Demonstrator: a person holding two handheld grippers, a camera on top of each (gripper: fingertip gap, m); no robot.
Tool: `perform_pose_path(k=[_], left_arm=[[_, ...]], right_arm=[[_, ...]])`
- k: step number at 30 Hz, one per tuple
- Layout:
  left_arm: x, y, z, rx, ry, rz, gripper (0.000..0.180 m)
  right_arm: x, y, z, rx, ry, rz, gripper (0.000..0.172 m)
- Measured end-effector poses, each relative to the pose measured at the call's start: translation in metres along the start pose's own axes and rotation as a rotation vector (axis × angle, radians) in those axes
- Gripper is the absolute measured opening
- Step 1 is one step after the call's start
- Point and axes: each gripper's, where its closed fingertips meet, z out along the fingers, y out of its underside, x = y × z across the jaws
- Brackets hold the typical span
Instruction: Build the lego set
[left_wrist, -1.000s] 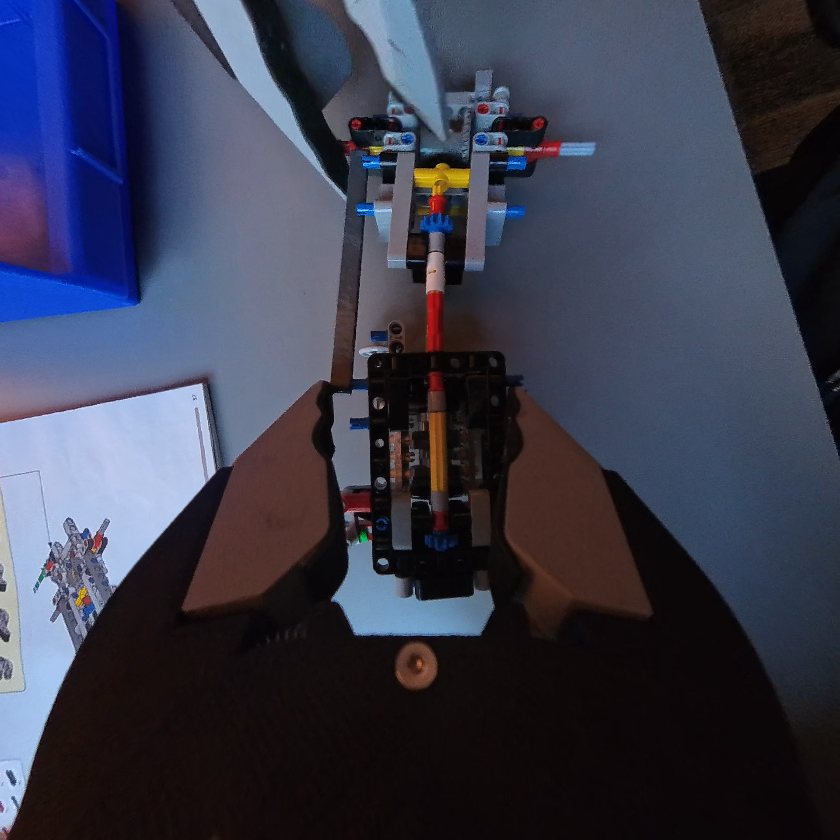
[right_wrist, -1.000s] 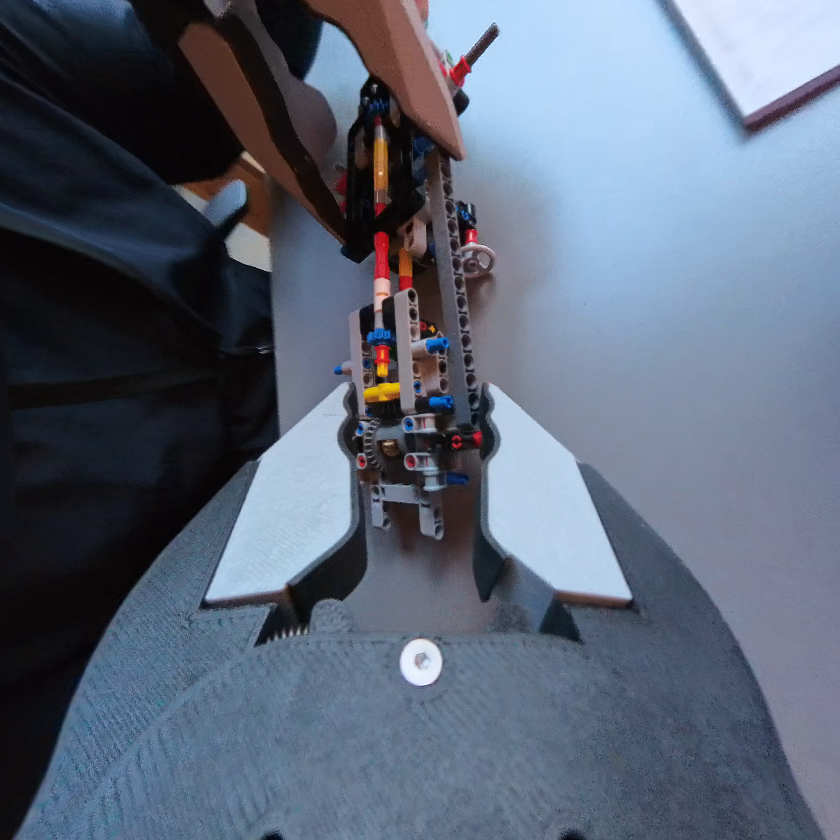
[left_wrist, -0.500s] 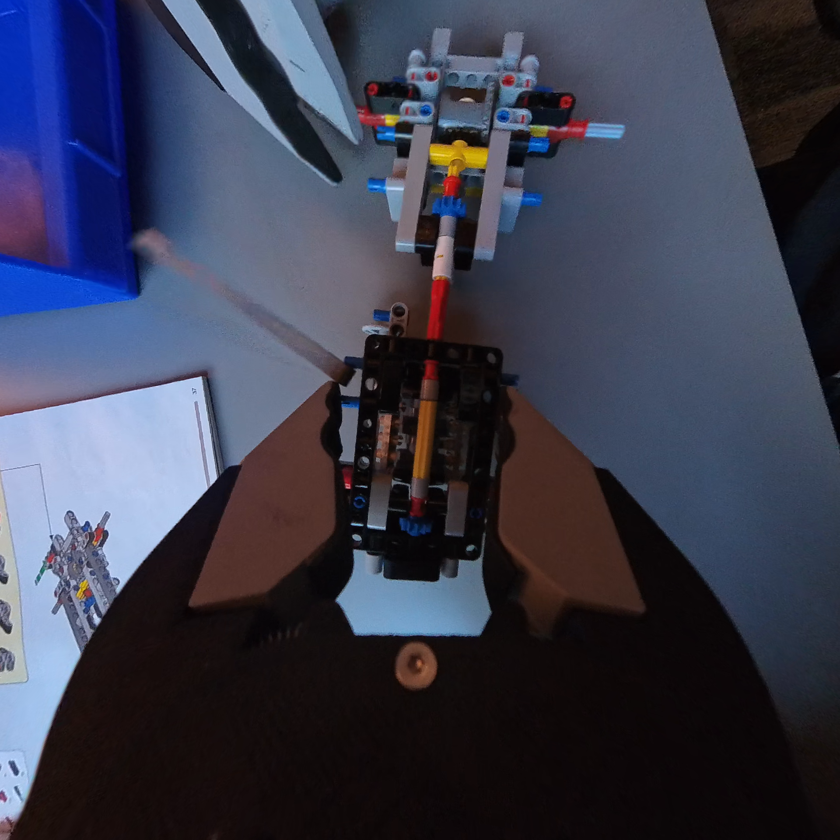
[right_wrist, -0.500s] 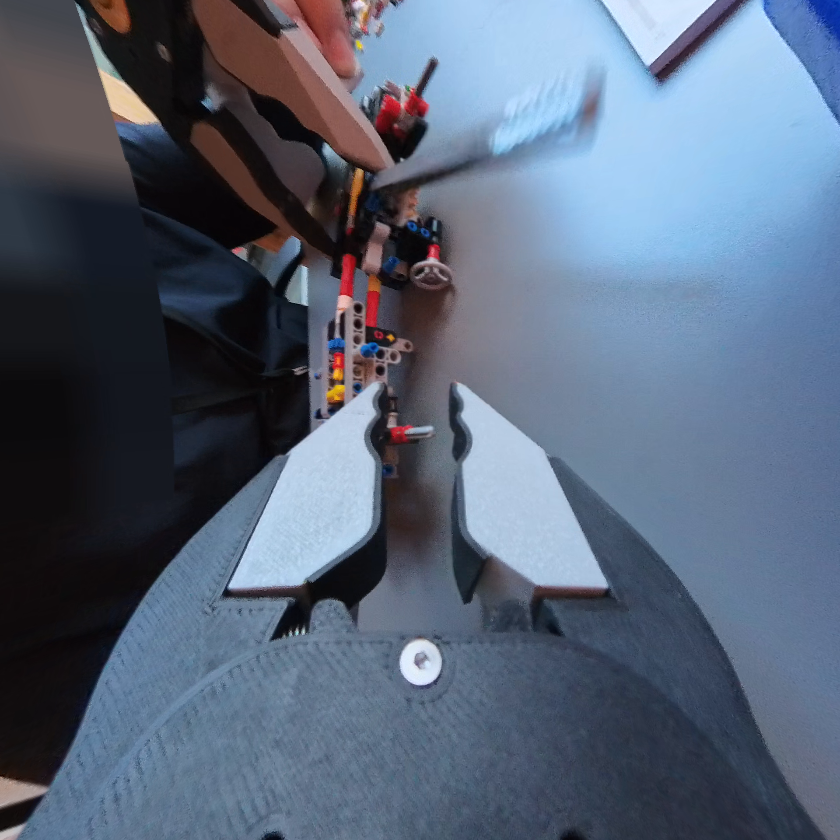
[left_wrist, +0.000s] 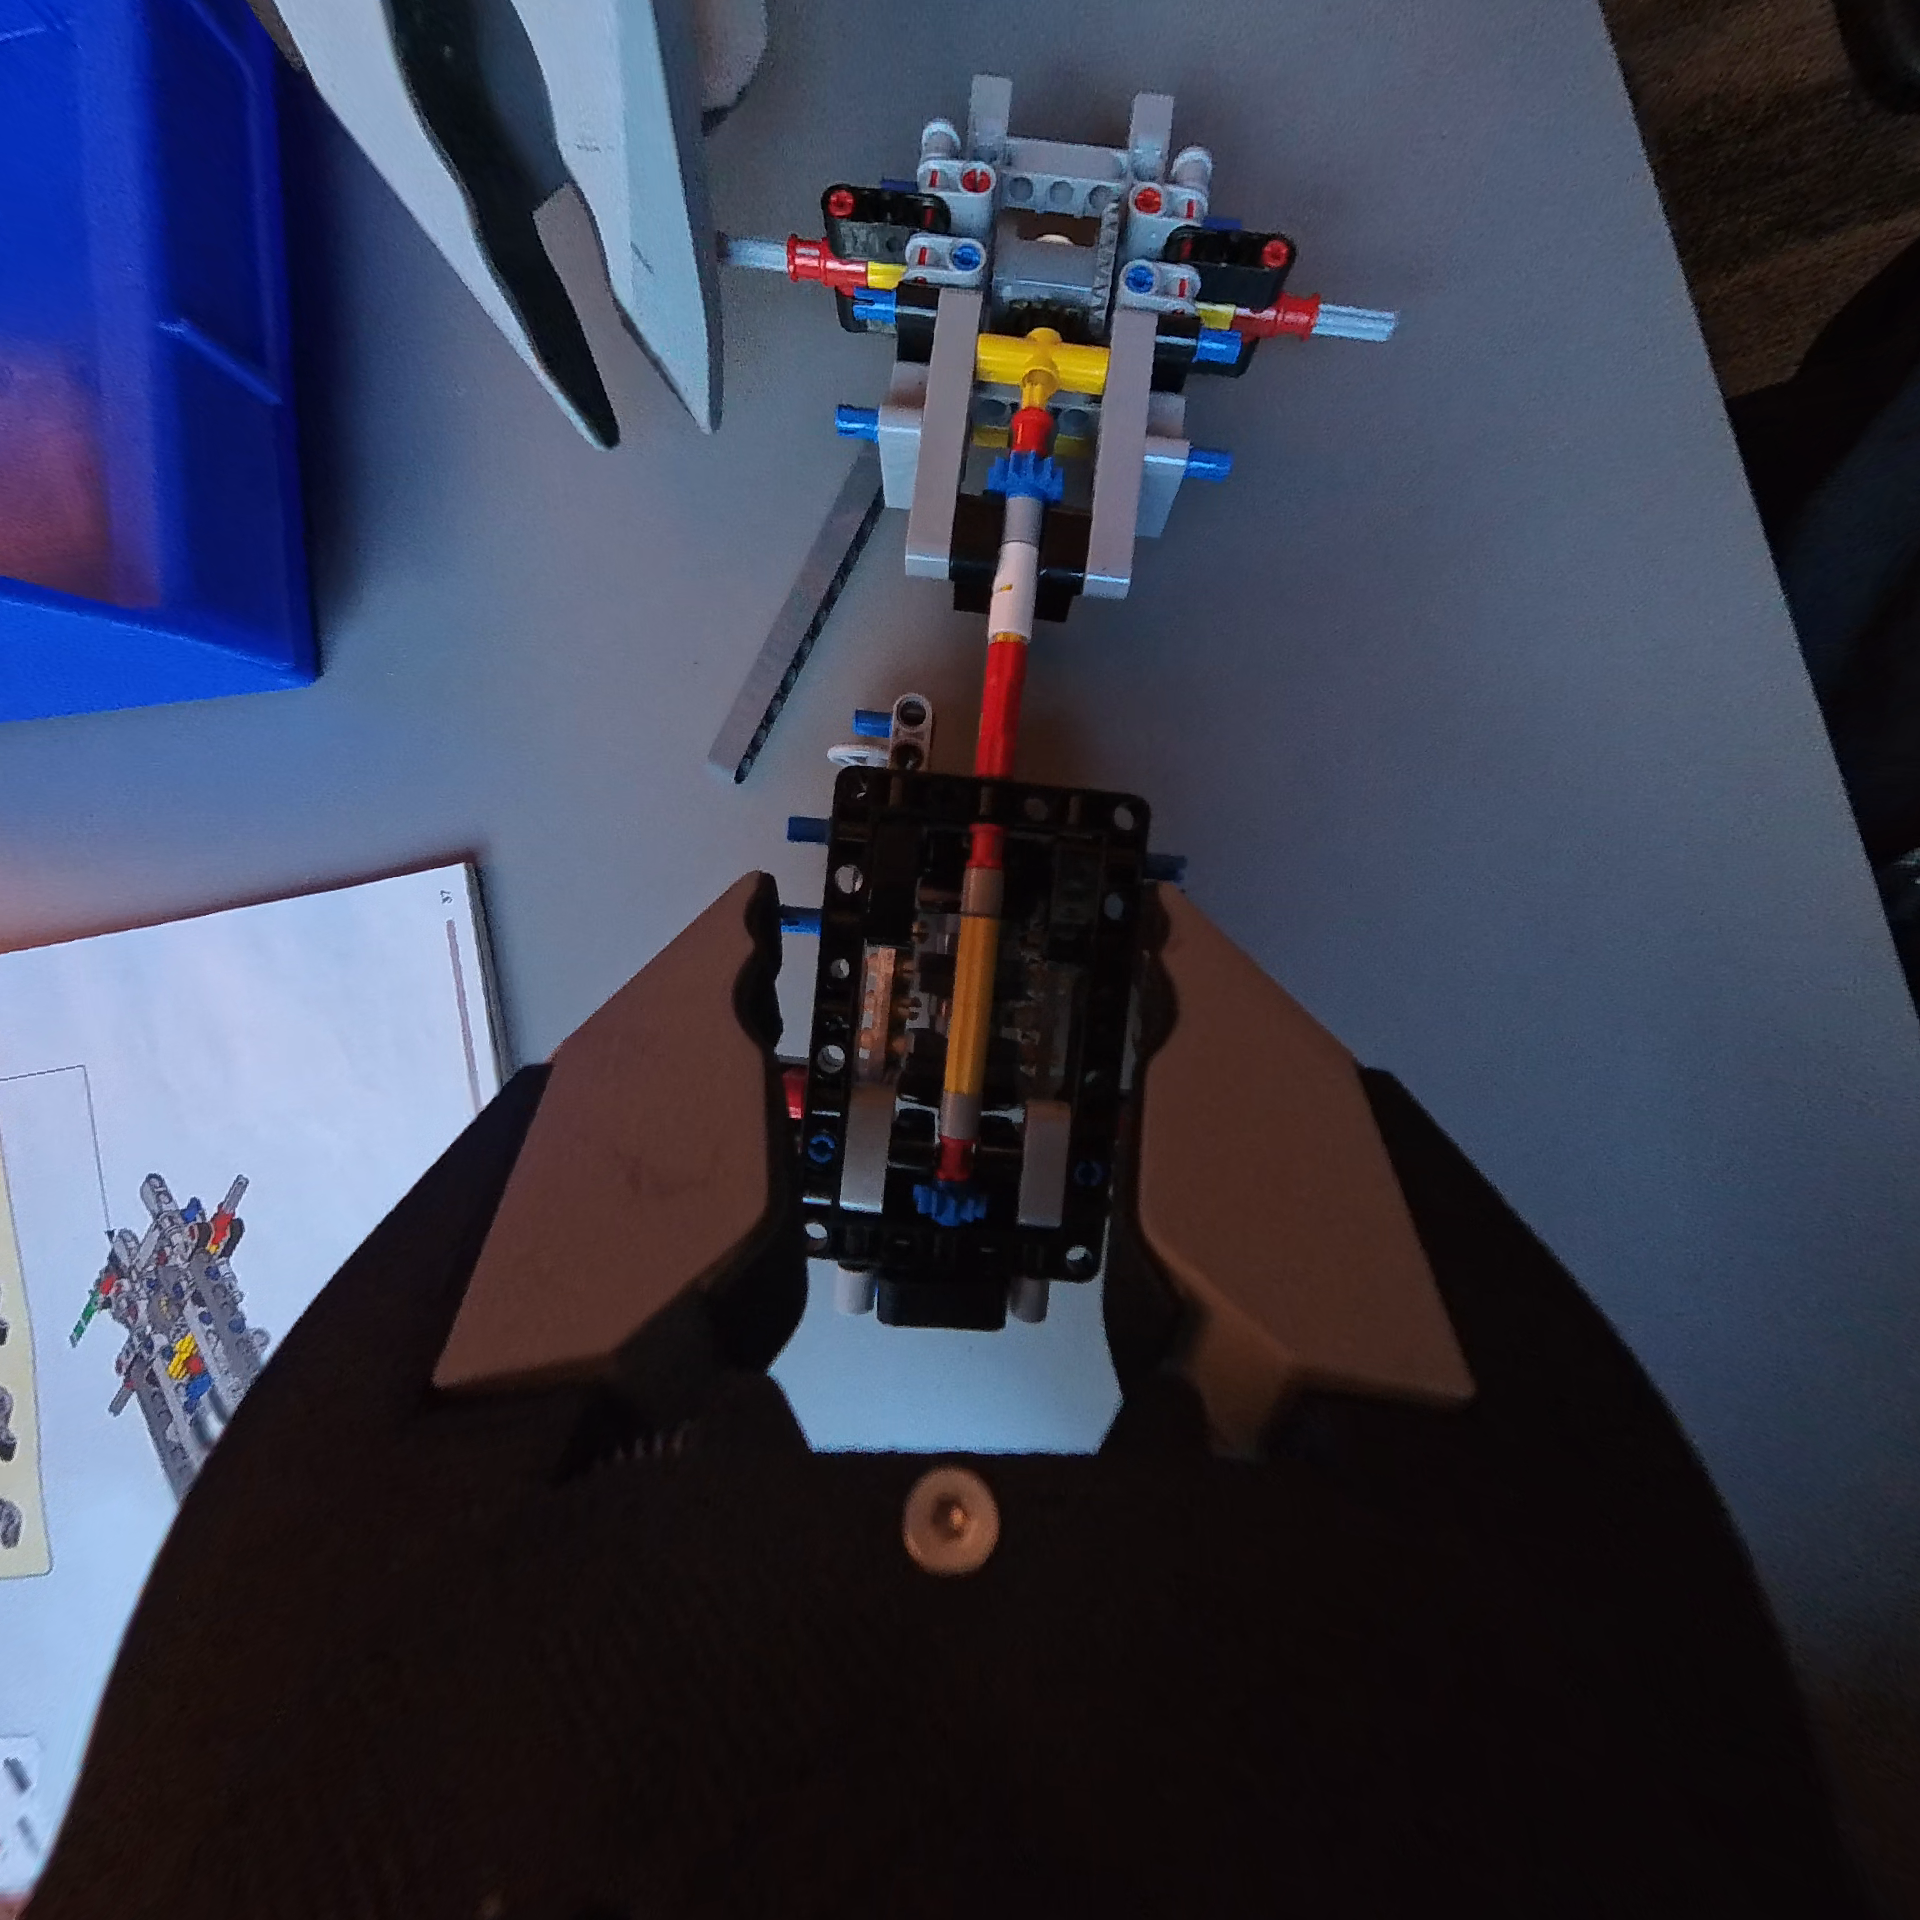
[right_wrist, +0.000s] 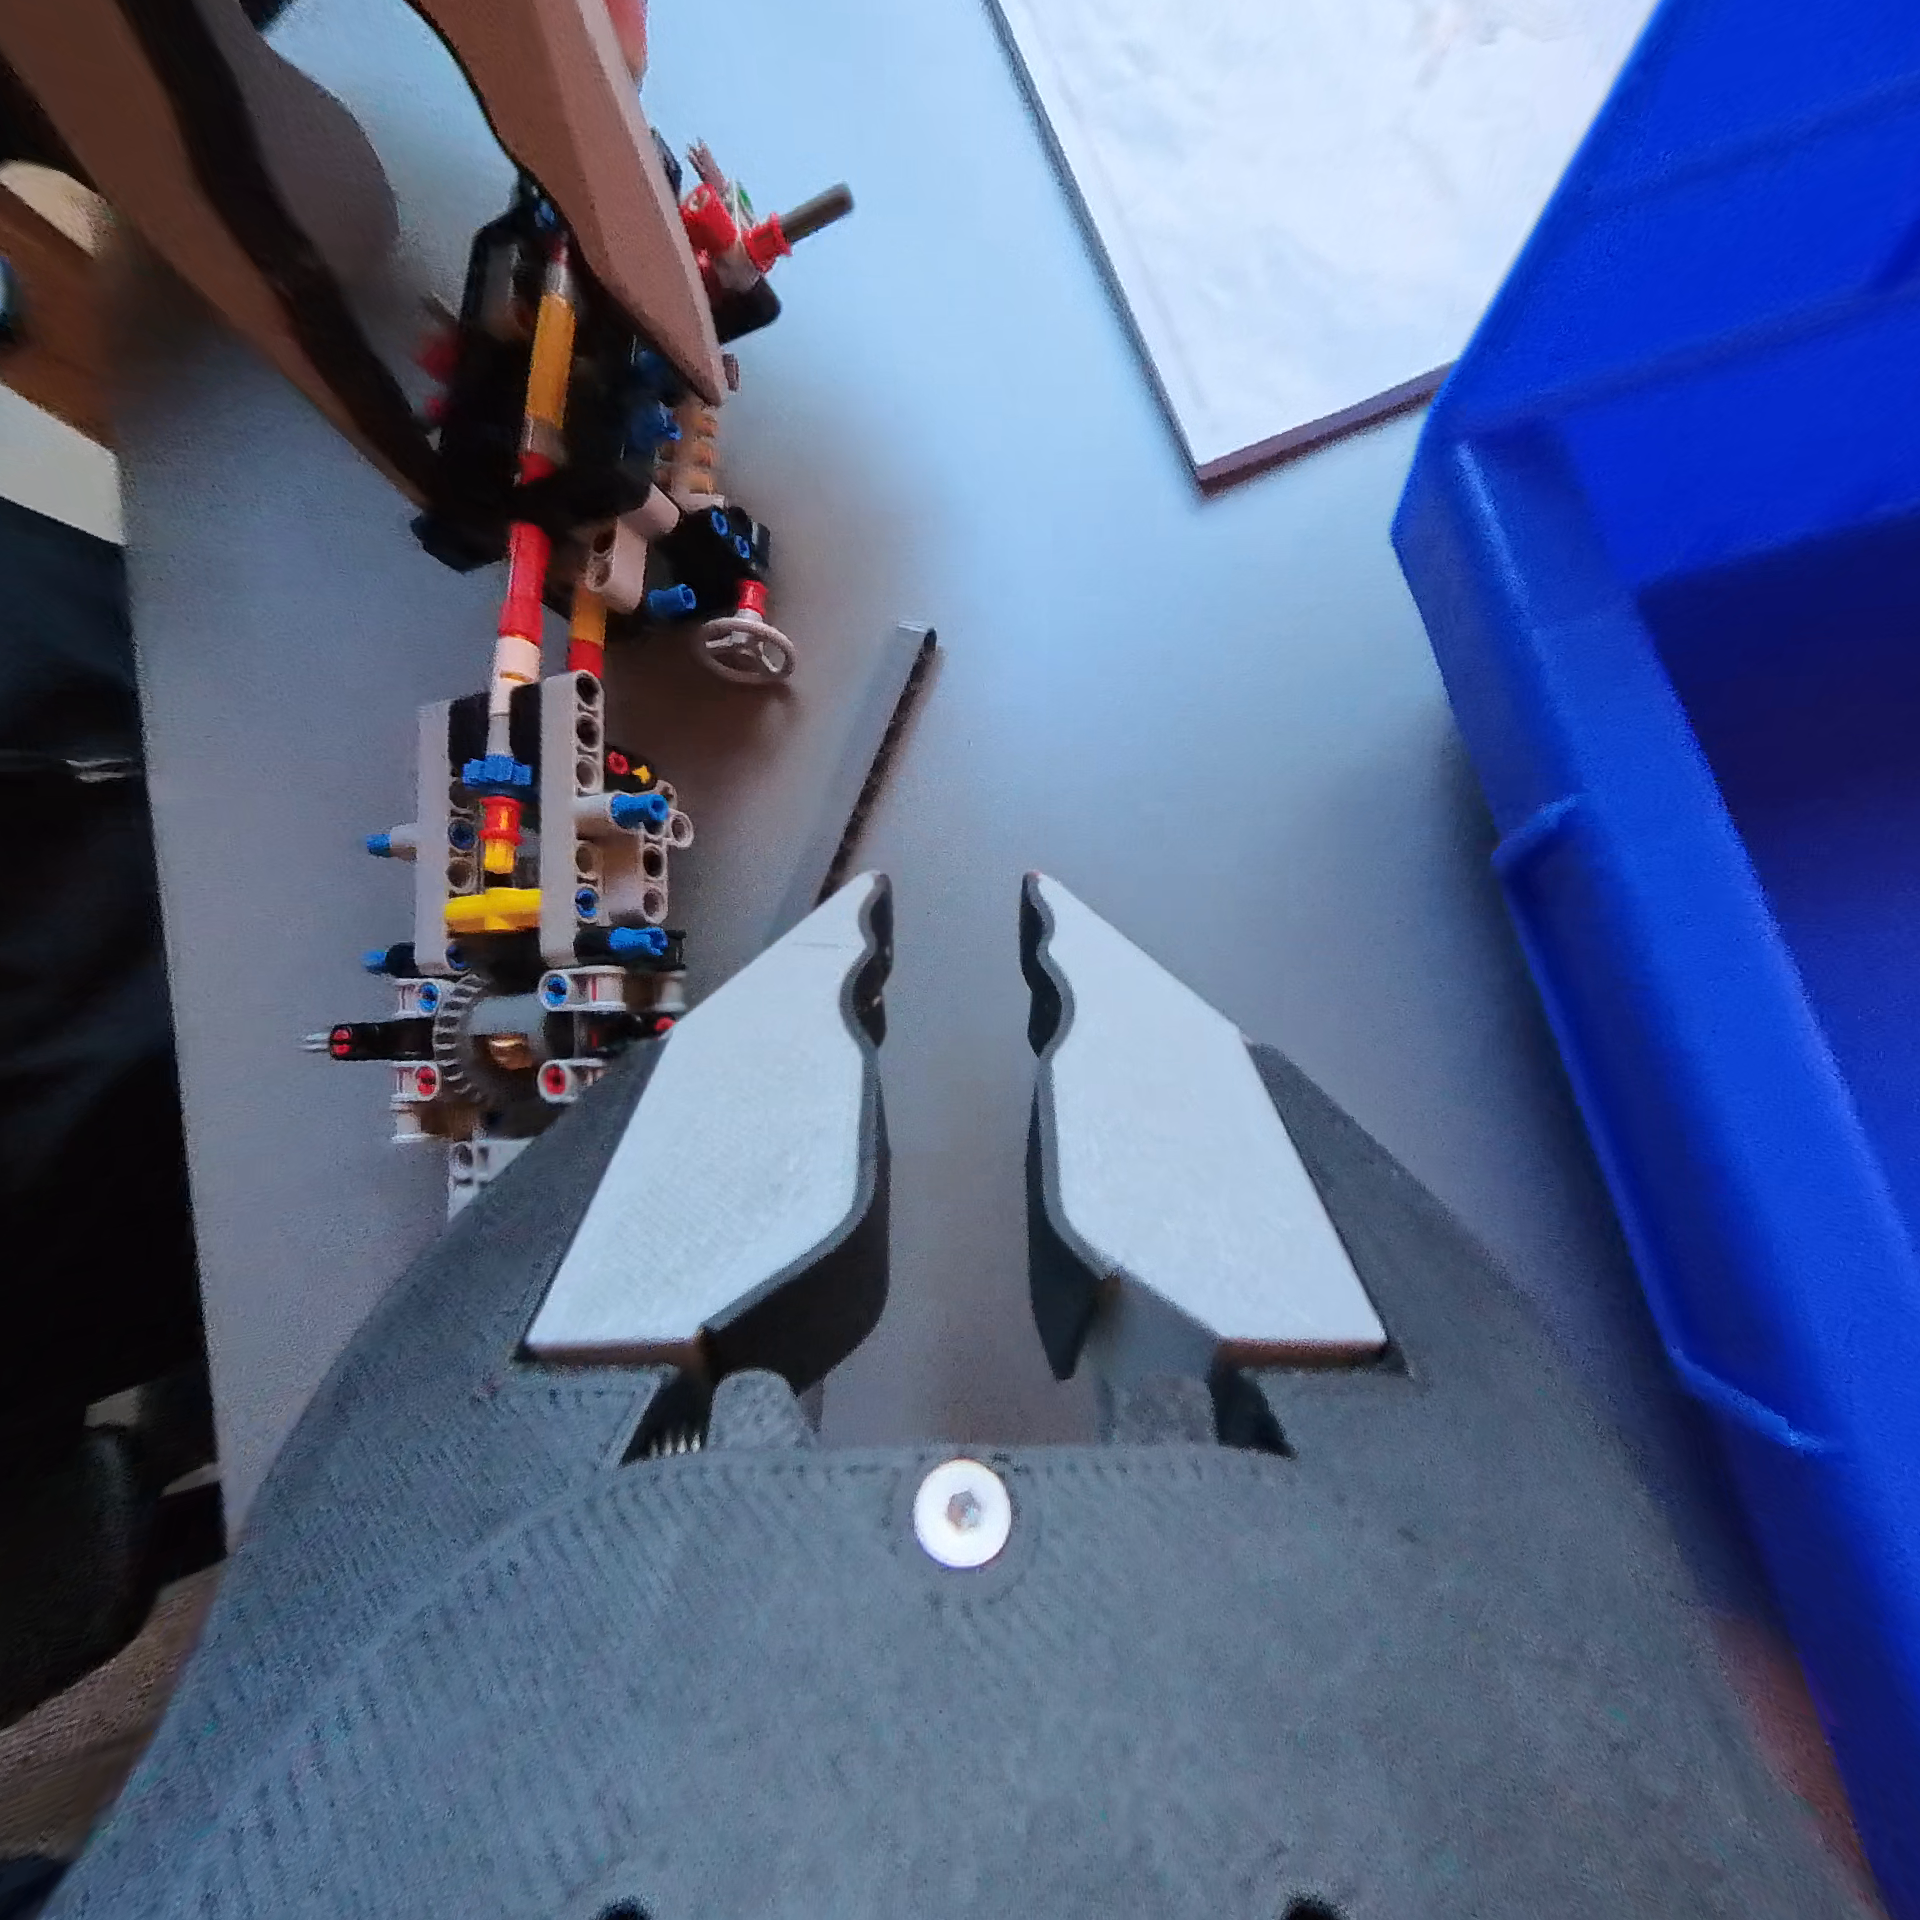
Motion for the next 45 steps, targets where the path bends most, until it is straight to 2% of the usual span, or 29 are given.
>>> perform_pose_path(k=[5, 7, 11, 12, 13, 16, 19, 22, 26, 28, 31, 40, 45], left_arm=[[0.000, 0.002, -0.009, -0.020, -0.013, 0.012, 0.067], [0.003, -0.002, -0.015, 0.017, -0.006, 0.000, 0.058], [0.004, -0.014, -0.035, 0.100, 0.008, -0.034, 0.058], [0.003, -0.014, -0.039, 0.108, -0.005, -0.034, 0.058], [0.002, -0.014, -0.043, 0.113, -0.014, -0.032, 0.059], [0.000, -0.012, -0.049, 0.113, -0.038, -0.043, 0.059], [-0.020, -0.007, -0.049, 0.107, -0.102, -0.122, 0.050], [-0.037, -0.007, -0.046, 0.159, -0.110, -0.225, 0.042], [-0.053, -0.014, -0.036, 0.190, -0.154, -0.214, 0.034], [-0.056, -0.019, -0.029, 0.175, -0.170, -0.173, 0.029], [-0.055, -0.024, -0.018, 0.155, -0.166, -0.118, 0.008], [-0.053, -0.033, -0.013, 0.236, -0.098, -0.114, 0.007], [-0.045, -0.032, -0.006, 0.202, -0.062, -0.112, 0.007]], right_arm=[[-0.016, -0.013, 0.017, -0.133, -0.002, 0.001, 0.024], [-0.026, -0.017, 0.024, -0.206, -0.018, -0.009, 0.024], [-0.024, -0.009, 0.039, -0.379, 0.027, -0.008, 0.023], [-0.021, -0.004, 0.041, -0.423, 0.045, -0.010, 0.021], [-0.020, -0.006, 0.044, -0.418, 0.050, -0.015, 0.013], [-0.020, -0.009, 0.048, -0.440, 0.046, -0.043, 0.005], [-0.007, -0.025, 0.046, -0.391, 0.135, -0.110, 0.005], [-0.014, -0.060, 0.038, -0.217, 0.146, -0.214, 0.005], [-0.033, -0.086, 0.027, -0.046, 0.093, -0.324, 0.005], [-0.036, -0.082, 0.026, -0.045, 0.064, -0.327, 0.005], [-0.036, -0.073, 0.025, -0.052, 0.044, -0.325, 0.005], [-0.036, -0.067, 0.016, -0.007, 0.009, -0.309, 0.005], [-0.043, -0.067, 0.018, 0.001, -0.045, -0.292, 0.004]])
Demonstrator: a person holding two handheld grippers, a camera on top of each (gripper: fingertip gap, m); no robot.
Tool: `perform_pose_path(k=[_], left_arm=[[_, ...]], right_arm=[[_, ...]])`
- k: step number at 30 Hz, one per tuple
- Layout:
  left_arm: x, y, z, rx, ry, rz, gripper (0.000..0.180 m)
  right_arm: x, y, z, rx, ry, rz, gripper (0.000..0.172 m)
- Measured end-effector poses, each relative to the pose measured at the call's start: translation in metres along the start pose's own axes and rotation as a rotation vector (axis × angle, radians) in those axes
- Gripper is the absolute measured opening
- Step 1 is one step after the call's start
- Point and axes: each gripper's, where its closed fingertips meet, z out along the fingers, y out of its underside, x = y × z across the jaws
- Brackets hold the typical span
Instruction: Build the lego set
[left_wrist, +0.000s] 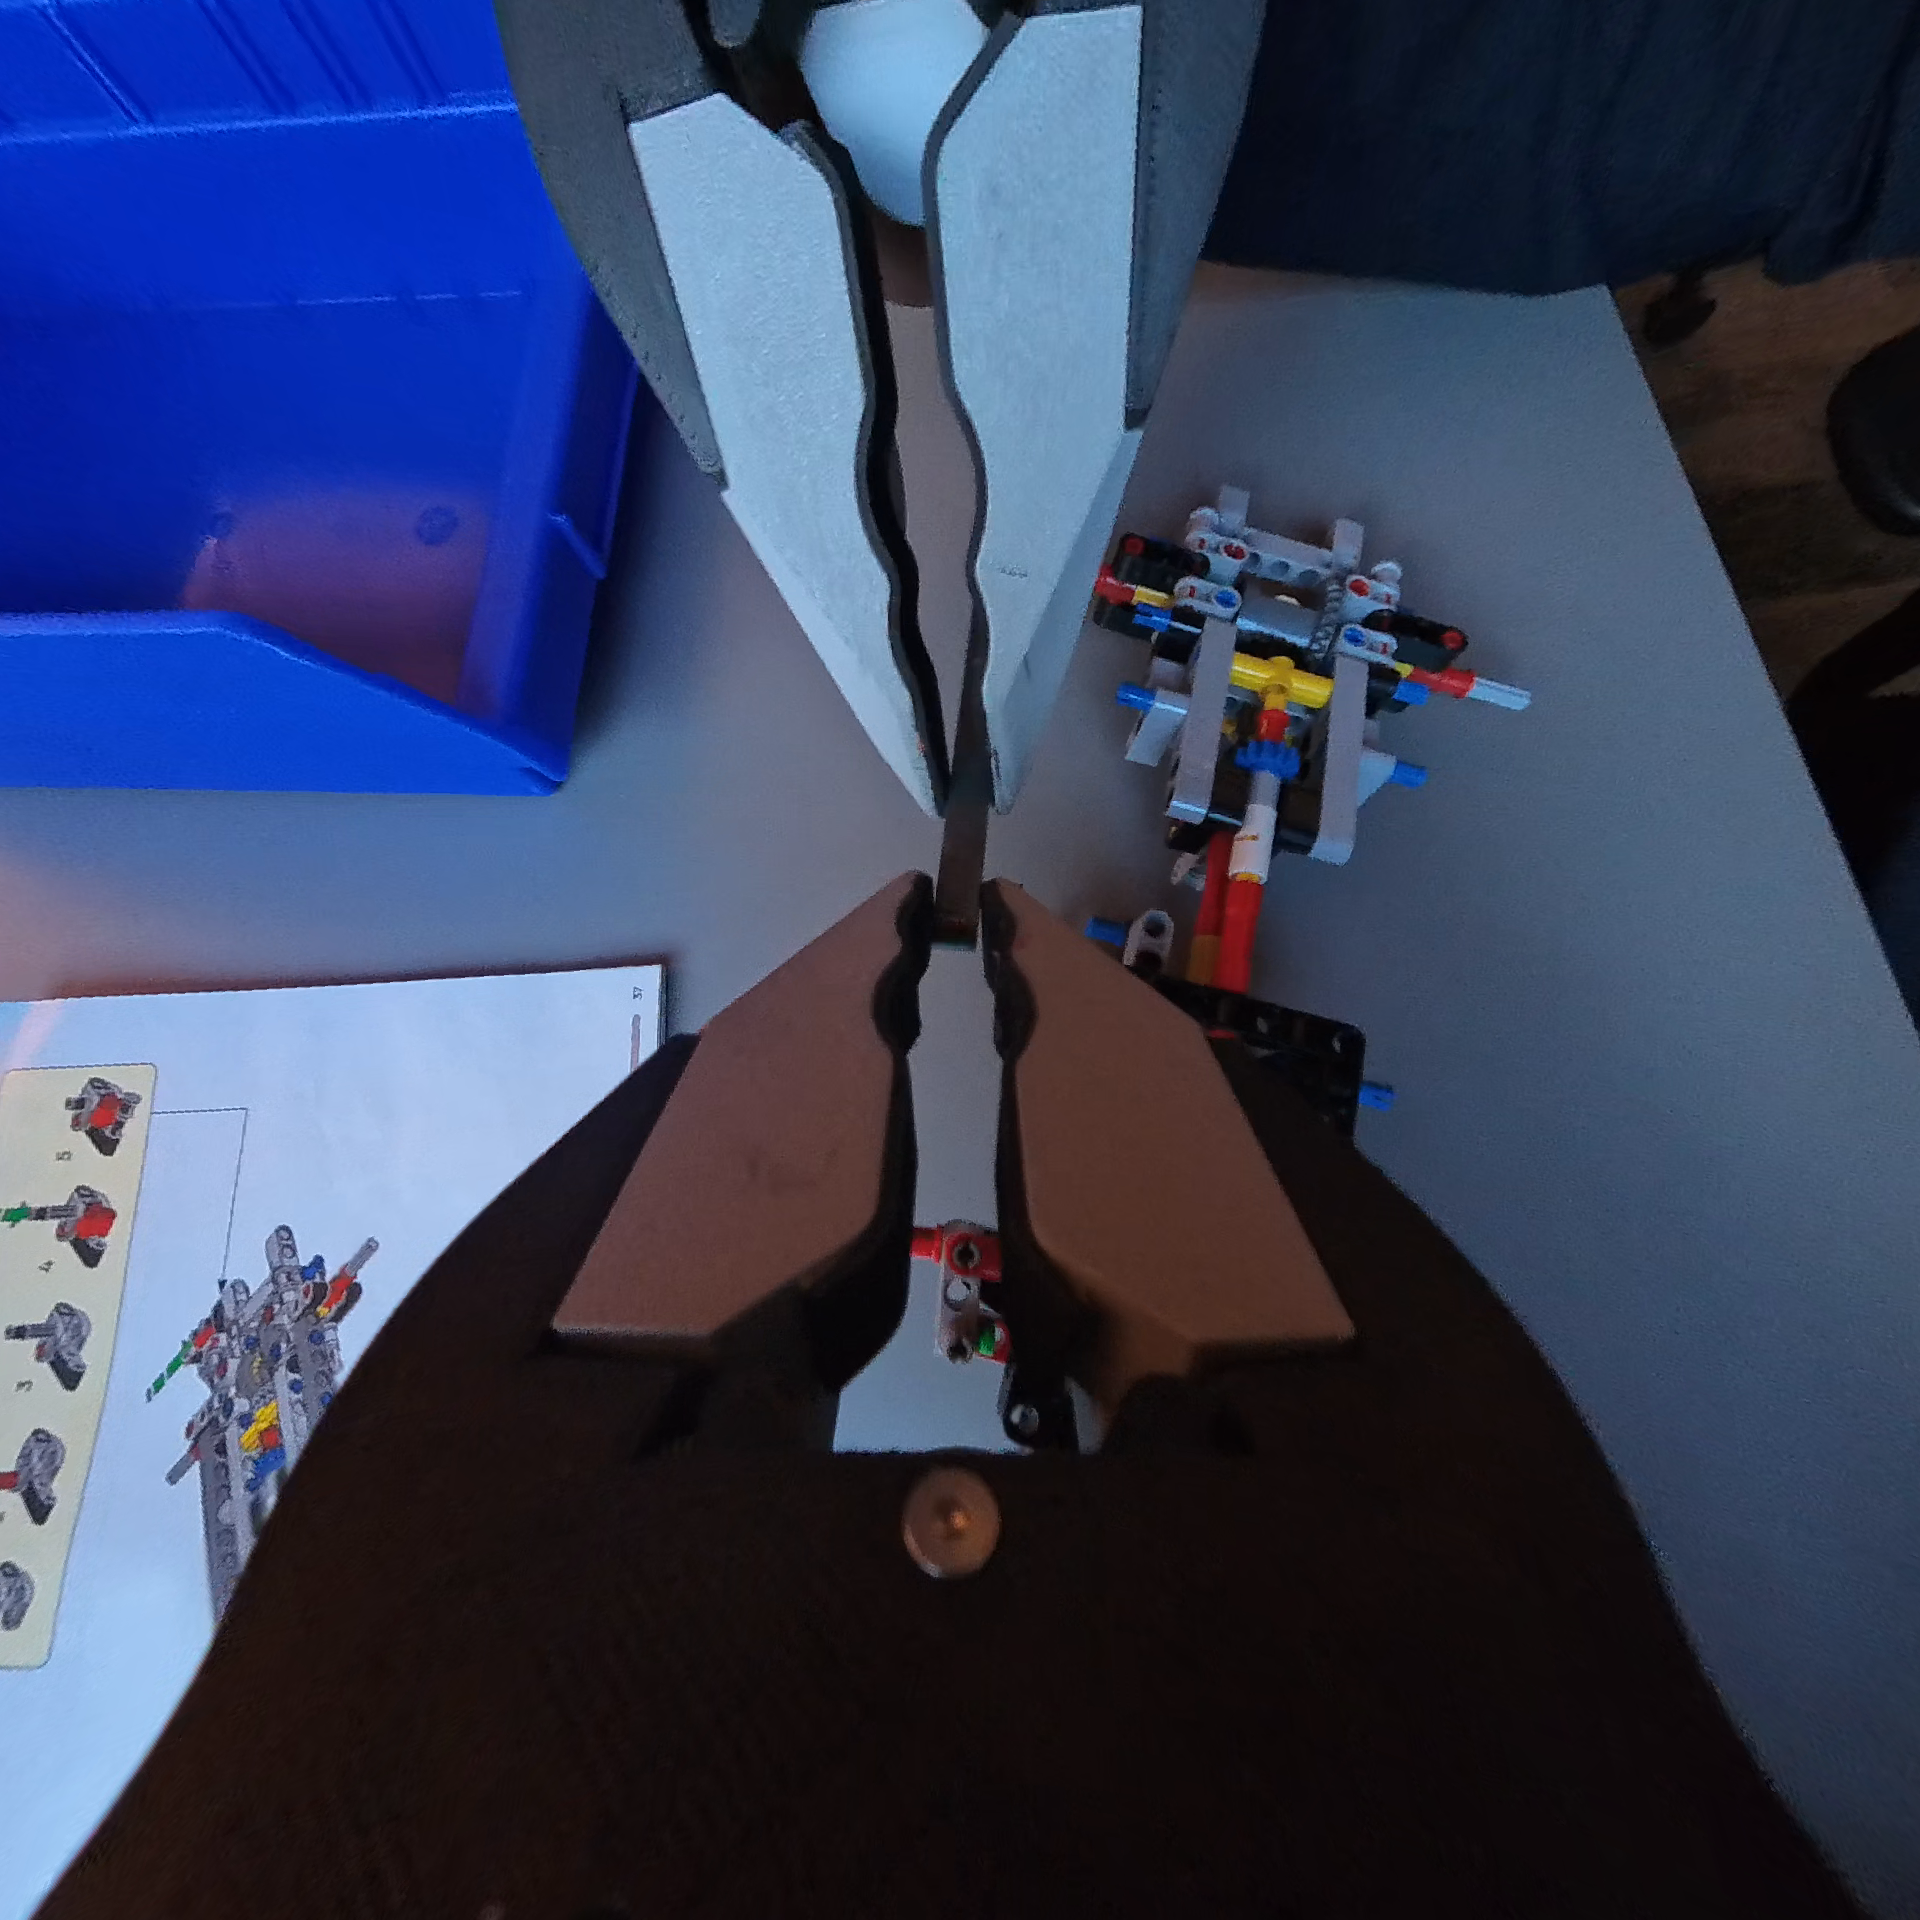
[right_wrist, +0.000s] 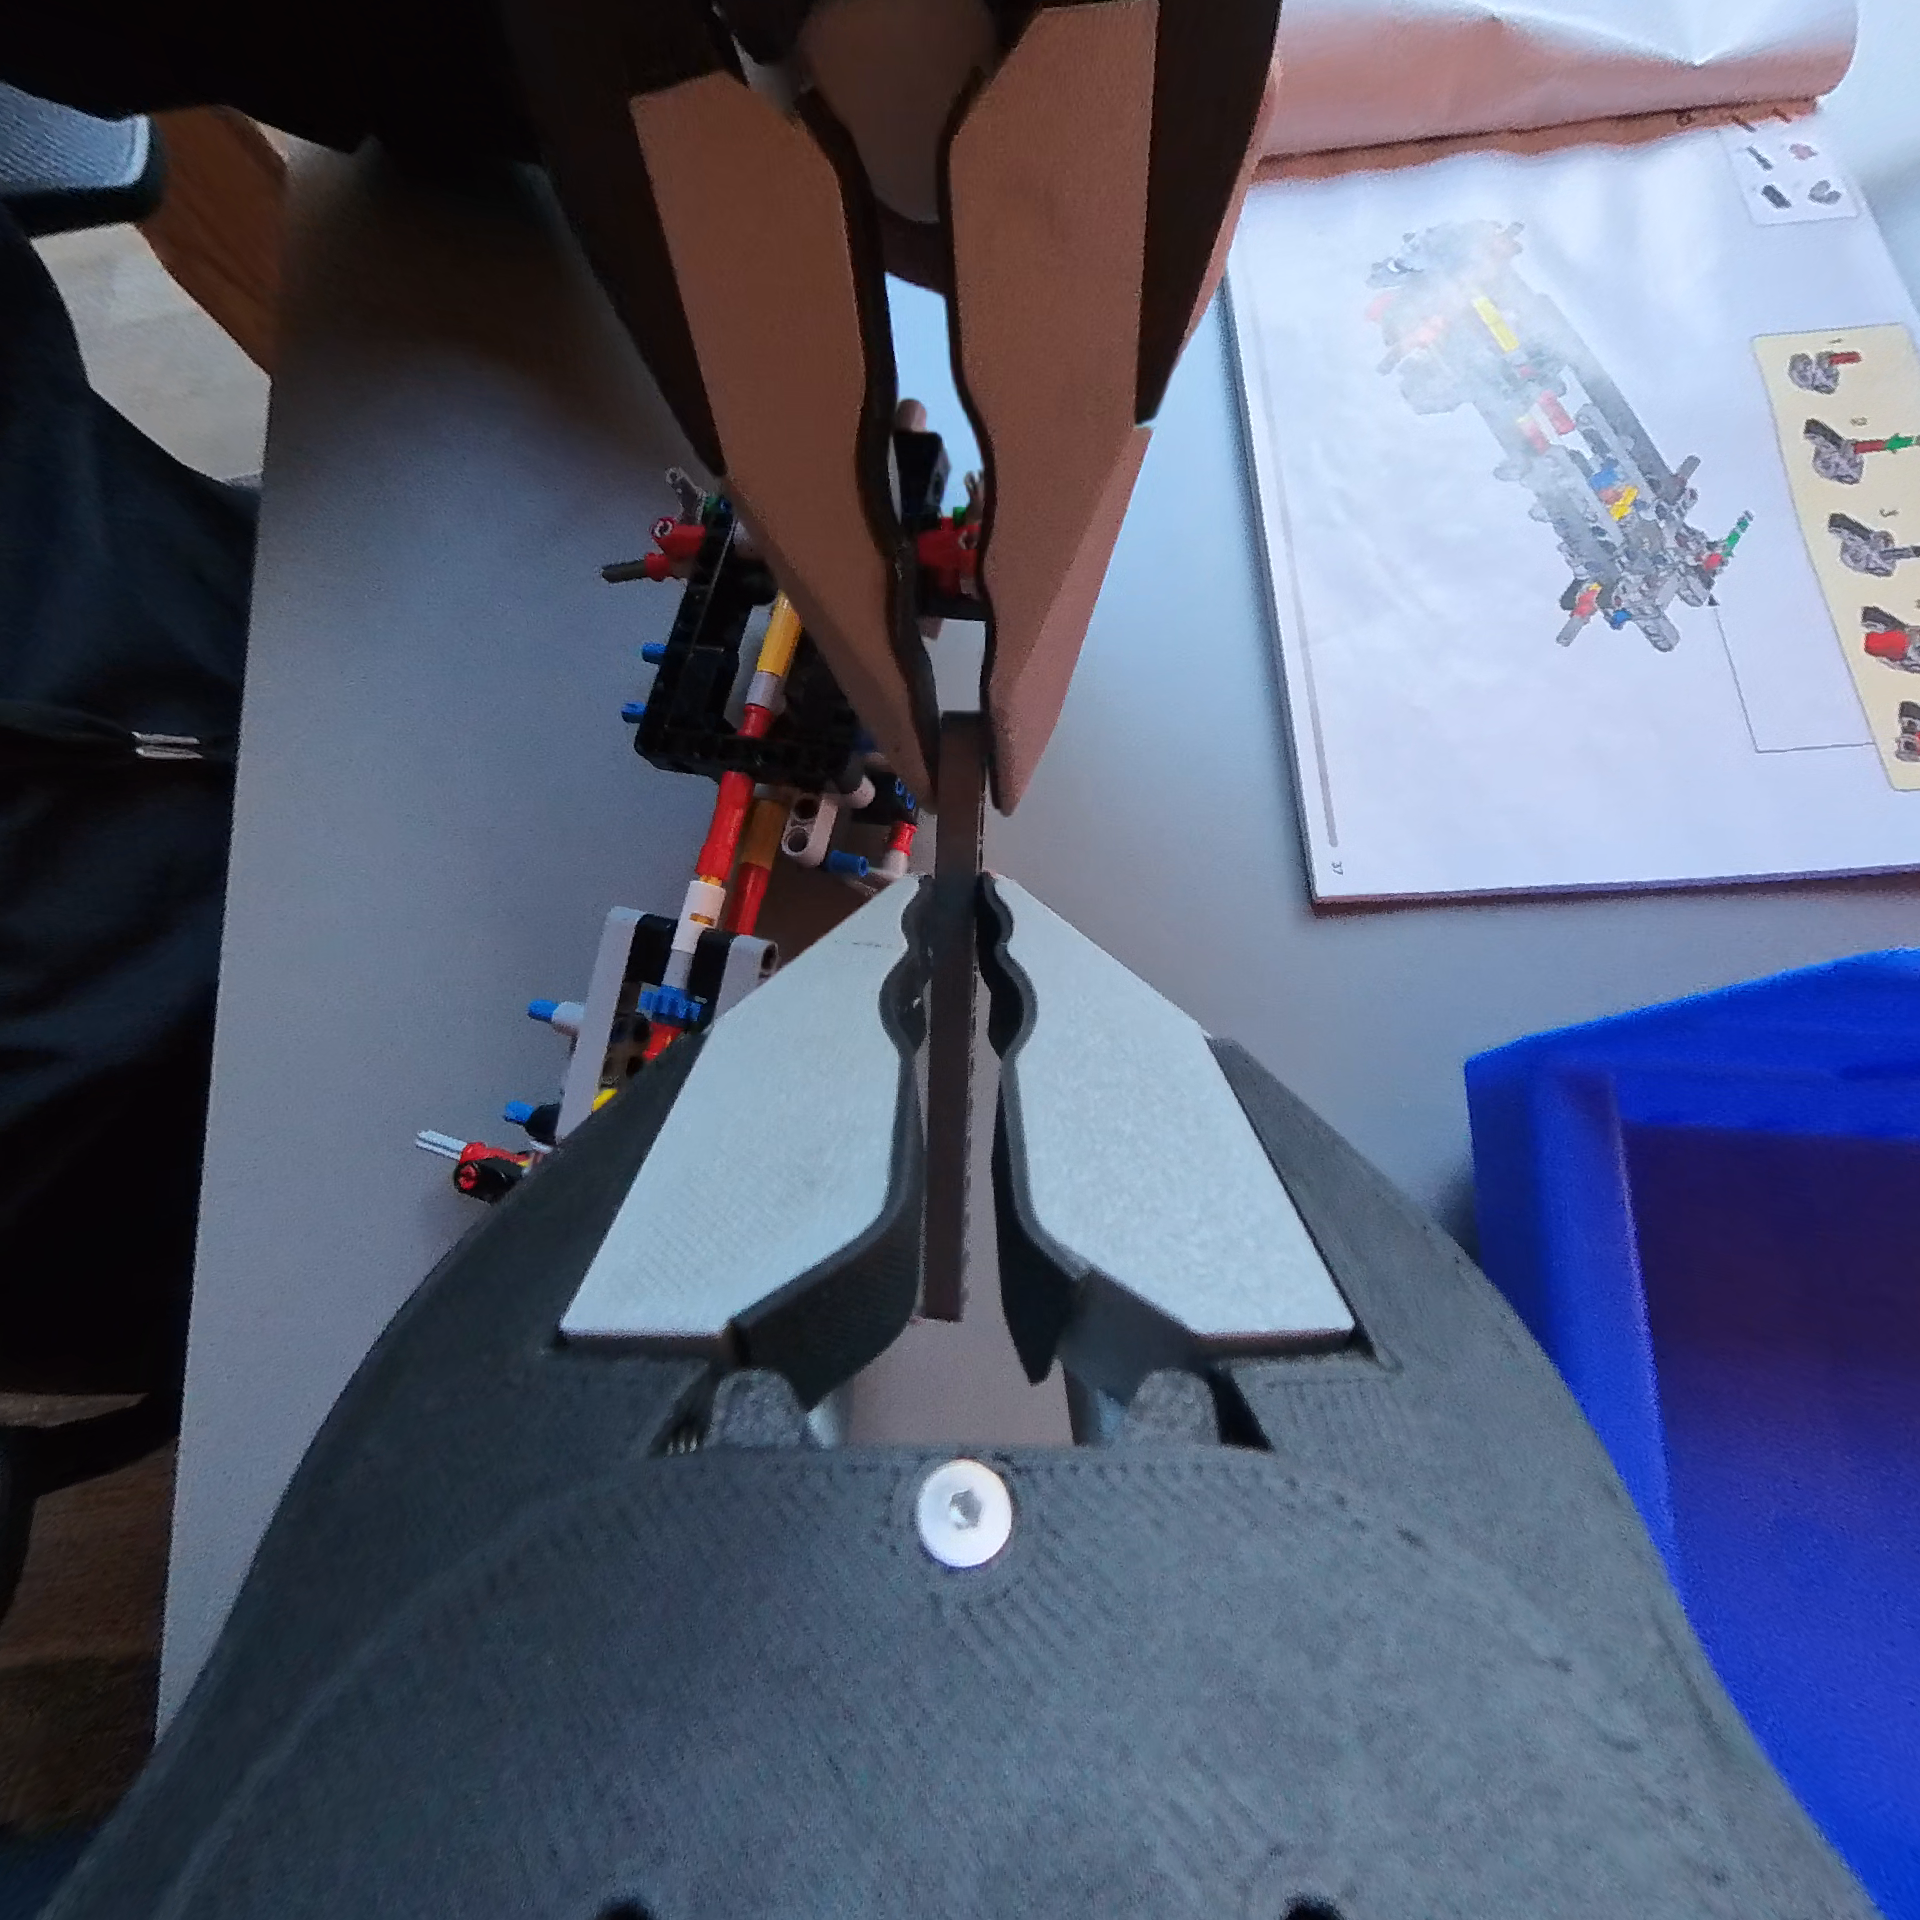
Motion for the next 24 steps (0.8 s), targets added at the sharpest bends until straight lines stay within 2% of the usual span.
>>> perform_pose_path(k=[5, 7, 9, 11, 14, 16, 24], left_arm=[[0.000, 0.000, -0.002, 0.005, -0.013, 0.028, 0.006], [-0.004, 0.002, -0.007, 0.011, -0.019, 0.022, 0.007], [-0.006, 0.003, -0.013, 0.036, 0.007, -0.004, 0.007], [-0.005, 0.001, -0.017, 0.085, 0.060, -0.033, 0.006], [-0.003, 0.000, -0.018, 0.125, 0.128, -0.046, 0.006], [-0.006, 0.002, -0.015, 0.119, 0.130, -0.048, 0.006], [-0.001, 0.001, -0.012, 0.097, 0.163, 0.075, 0.006]], right_arm=[[0.001, 0.000, -0.001, 0.013, 0.020, -0.004, 0.005], [0.006, 0.008, -0.009, -0.012, 0.046, 0.009, 0.013], [0.010, 0.015, -0.020, -0.013, 0.081, 0.007, 0.017], [0.005, 0.023, -0.030, -0.008, 0.050, 0.022, 0.020], [0.002, 0.039, -0.036, -0.021, 0.037, 0.031, 0.016], [-0.001, 0.046, -0.036, -0.026, 0.035, 0.033, 0.005], [-0.017, 0.053, -0.036, -0.016, 0.024, 0.011, 0.006]])
